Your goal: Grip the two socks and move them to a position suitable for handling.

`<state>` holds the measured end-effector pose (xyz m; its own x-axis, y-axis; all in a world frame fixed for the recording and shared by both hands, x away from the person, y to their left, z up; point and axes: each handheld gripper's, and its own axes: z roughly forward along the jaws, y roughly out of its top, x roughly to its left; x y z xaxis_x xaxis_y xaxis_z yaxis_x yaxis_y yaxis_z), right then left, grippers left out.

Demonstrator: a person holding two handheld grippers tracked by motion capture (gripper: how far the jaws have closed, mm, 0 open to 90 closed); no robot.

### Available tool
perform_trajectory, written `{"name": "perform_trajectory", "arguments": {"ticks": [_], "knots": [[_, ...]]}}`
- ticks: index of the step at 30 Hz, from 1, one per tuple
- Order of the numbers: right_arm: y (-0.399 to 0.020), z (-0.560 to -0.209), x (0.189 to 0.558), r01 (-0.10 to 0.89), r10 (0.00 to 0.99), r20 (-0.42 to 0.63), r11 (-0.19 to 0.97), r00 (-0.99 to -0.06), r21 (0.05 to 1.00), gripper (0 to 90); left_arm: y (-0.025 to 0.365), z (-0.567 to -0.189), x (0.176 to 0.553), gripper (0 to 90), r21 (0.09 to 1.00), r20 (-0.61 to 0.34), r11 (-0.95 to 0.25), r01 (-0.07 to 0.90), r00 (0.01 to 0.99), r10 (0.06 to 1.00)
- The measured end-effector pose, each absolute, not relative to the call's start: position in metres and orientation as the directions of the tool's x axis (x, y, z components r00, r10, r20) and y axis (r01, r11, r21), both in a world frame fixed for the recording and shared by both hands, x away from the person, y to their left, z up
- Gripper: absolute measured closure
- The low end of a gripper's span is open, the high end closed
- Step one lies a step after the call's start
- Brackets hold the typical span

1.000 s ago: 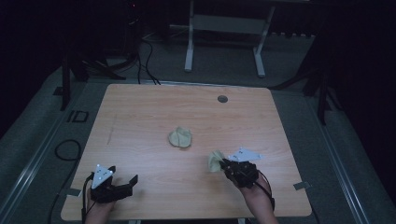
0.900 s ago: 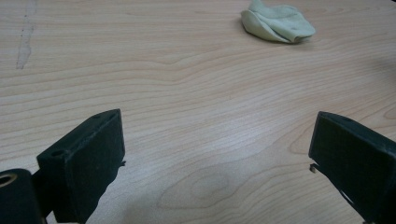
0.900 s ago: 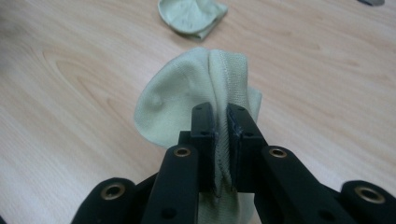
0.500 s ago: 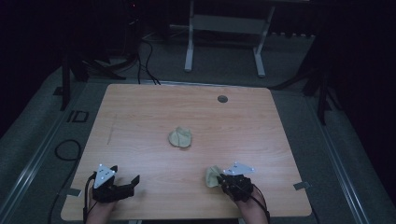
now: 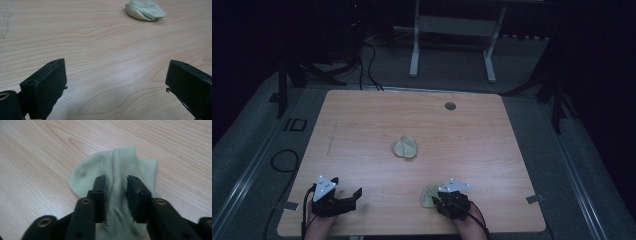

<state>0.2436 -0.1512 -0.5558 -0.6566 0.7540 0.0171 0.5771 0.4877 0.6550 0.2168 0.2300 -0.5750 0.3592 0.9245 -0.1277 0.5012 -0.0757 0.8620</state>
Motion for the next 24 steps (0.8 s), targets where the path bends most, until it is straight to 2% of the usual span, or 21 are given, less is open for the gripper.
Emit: {"name": "perform_trajectory", "arguments": {"ticks": [1, 3, 6, 8, 9, 10, 12, 13, 14, 19, 20, 23, 24], "knots": [[-0.151, -0.556, 0.243, 0.574, 0.755, 0.011, 0.489, -0.655, 0.657, 68.0, 0.23, -0.575, 0.217, 3.6, 0.862, -0.129, -0.074, 0.501, 0.358, 0.925], [-0.15, -0.556, 0.241, 0.573, 0.75, 0.019, 0.489, -0.661, 0.658, 60.9, 0.23, -0.575, 0.217, 3.6, 0.863, -0.129, -0.074, 0.5, 0.359, 0.924], [-0.149, -0.556, 0.24, 0.574, 0.744, 0.026, 0.492, -0.667, 0.654, 57.7, 0.229, -0.575, 0.217, 3.6, 0.862, -0.125, -0.08, 0.5, 0.363, 0.923], [-0.149, -0.549, 0.236, 0.571, 0.714, 0.075, 0.488, -0.696, 0.66, 48.2, 0.225, -0.573, 0.216, 4.6, 0.85, -0.12, -0.114, 0.514, 0.4, 0.909], [-0.15, -0.541, 0.234, 0.54, 0.691, 0.063, 0.501, -0.72, 0.677, 47.3, 0.222, -0.573, 0.216, 4.7, 0.85, -0.114, -0.131, 0.51, 0.421, 0.9], [-0.151, -0.536, 0.234, 0.525, 0.687, 0.047, 0.507, -0.725, 0.684, 47.3, 0.214, -0.569, 0.215, 5.3, 0.849, -0.112, -0.158, 0.504, 0.463, 0.879], [-0.153, -0.532, 0.235, 0.512, 0.685, 0.033, 0.51, -0.728, 0.692, 47.3, 0.214, -0.569, 0.215, 7.1, 0.849, -0.112, -0.158, 0.504, 0.463, 0.879], [-0.153, -0.532, 0.235, 0.512, 0.685, 0.033, 0.51, -0.728, 0.692, 47.4, 0.203, -0.567, 0.214, 7.1, 0.849, -0.126, -0.17, 0.5, 0.505, 0.854], [-0.158, -0.525, 0.239, 0.501, 0.686, 0.026, 0.505, -0.728, 0.703, 50.4, 0.197, -0.565, 0.213, 10.1, 0.848, -0.136, -0.175, 0.5, 0.525, 0.84], [-0.165, -0.517, 0.246, 0.481, 0.668, 0.008, 0.528, -0.744, 0.7, 48.7, 0.163, -0.558, 0.209, 14.4, 0.846, -0.177, -0.208, 0.49, 0.629, 0.757], [-0.166, -0.514, 0.247, 0.46, 0.651, -0.016, 0.553, -0.759, 0.694, 50.4, 0.158, -0.556, 0.209, 16.8, 0.846, -0.182, -0.213, 0.489, 0.64, 0.747], [-0.166, -0.513, 0.25, 0.479, 0.651, 0.001, 0.558, -0.759, 0.678, 51.5, 0.14, -0.554, 0.211, 25.4, 0.845, -0.175, -0.246, 0.475, 0.679, 0.713], [-0.167, -0.513, 0.251, 0.479, 0.645, 0.008, 0.558, -0.764, 0.678, 51.5, 0.14, -0.554, 0.211, 25.4, 0.845, -0.175, -0.246, 0.475, 0.679, 0.713]]}}
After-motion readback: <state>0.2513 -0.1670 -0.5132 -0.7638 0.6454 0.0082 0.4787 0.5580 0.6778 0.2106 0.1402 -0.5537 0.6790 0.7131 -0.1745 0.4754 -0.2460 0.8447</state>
